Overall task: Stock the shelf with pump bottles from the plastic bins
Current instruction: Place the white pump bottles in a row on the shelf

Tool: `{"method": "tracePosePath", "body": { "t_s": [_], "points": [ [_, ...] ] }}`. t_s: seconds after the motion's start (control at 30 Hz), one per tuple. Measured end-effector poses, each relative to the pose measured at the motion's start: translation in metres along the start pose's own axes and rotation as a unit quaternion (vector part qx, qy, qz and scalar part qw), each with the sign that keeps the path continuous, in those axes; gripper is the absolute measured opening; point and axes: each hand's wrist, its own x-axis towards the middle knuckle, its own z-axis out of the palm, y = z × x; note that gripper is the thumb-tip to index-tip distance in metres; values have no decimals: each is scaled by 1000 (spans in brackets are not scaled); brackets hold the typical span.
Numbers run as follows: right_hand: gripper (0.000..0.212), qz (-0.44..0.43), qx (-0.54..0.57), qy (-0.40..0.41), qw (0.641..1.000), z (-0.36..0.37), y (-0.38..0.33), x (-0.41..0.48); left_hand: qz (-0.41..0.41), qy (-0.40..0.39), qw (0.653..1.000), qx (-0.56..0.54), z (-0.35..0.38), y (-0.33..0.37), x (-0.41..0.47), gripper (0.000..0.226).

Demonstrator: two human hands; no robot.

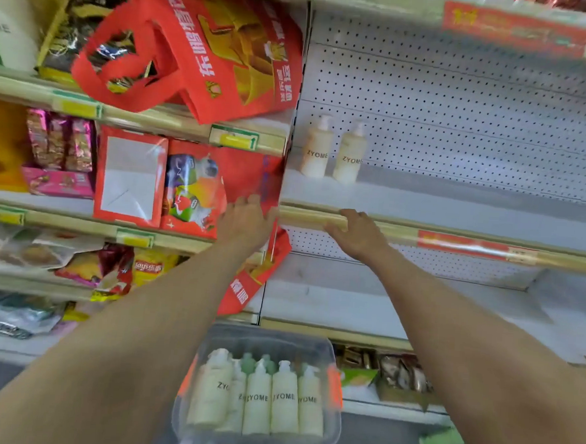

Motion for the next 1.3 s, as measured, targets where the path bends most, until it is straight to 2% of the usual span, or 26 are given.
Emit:
{"method": "tracePosePath", "body": {
  "t_s": [0.13, 0.27, 0.47, 0.6, 0.67, 0.77, 0.87, 0.97, 1.07, 1.3],
  "points": [
    [72, 28, 5, -77, 997, 63, 20, -1, -35, -46, 998, -8, 50, -47, -22, 57],
    [72, 42, 10, -172, 984, 134, 42, -10, -108, -118, 987, -16, 111, -95, -52, 56],
    [67, 87, 10, -300, 950, 227, 86, -37, -228, -240, 943, -43, 197, -154, -115, 58],
    [77, 153, 61, -374, 913, 275, 120, -63, -311, -278, 907, -61, 237, -169, -152, 71],
    [78, 185, 77, -396, 896, 294, 135, -70, -333, -263, 903, -61, 250, -169, -162, 71],
    [82, 213, 83, -410, 883, 316, 147, -72, -375, -234, 895, -65, 262, -169, -169, 76],
    [90, 250, 106, -417, 867, 335, 153, -67, -404, -238, 882, -46, 271, -173, -173, 89],
    [102, 280, 98, -423, 856, 349, 157, -66, -421, -234, 874, -54, 277, -179, -178, 90],
    [103, 272, 60, -414, 867, 360, 160, -66, -452, -230, 859, -68, 281, -185, -182, 90],
    [83, 263, 66, -350, 897, 371, 161, -83, -481, -239, 839, -88, 282, -198, -181, 100]
  ]
}}
